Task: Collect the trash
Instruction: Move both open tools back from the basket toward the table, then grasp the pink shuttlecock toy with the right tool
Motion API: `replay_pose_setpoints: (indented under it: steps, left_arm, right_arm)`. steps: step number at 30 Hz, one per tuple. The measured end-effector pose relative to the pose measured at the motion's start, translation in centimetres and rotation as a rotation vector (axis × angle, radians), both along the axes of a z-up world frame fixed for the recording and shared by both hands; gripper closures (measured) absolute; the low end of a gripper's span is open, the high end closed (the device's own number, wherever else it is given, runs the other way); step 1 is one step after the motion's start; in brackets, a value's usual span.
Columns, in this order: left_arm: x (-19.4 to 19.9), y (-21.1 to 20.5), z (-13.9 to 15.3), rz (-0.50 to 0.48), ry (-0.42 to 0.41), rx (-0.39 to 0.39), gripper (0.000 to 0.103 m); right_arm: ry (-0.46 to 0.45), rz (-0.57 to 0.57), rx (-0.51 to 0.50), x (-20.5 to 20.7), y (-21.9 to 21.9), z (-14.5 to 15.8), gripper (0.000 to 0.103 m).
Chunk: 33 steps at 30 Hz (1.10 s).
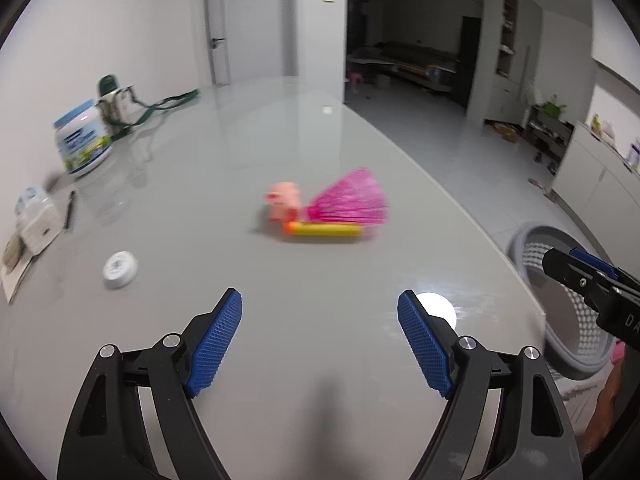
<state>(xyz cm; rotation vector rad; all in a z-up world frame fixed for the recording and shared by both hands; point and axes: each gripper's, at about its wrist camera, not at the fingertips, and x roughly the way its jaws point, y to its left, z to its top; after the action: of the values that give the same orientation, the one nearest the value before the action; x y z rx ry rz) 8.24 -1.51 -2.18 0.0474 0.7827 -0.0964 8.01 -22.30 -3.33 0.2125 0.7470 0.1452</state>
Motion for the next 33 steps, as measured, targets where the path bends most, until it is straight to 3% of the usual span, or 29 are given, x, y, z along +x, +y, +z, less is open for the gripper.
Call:
replay_pose_setpoints:
  steps: [9, 19, 33]
  left_arm:
    - [0.9, 6.9, -0.1, 0.128, -0.008, -0.014, 0.023]
    - [2.1, 12.2, -0.4, 0.202, -0.03, -0.008, 0.021]
    - [2.6, 14.1, -0.9, 0.206, -0.039, -0.032, 0.021]
  right_arm:
    - [-0.003, 0.123, -0.016, 4.7, 5.9, 0.4, 0.028]
    - [0.03, 0.203, -0.1, 9.8, 12.0, -1.2, 0.028]
    - [0.084, 0.22, -0.198, 14.3, 15.3, -2.8, 0.025]
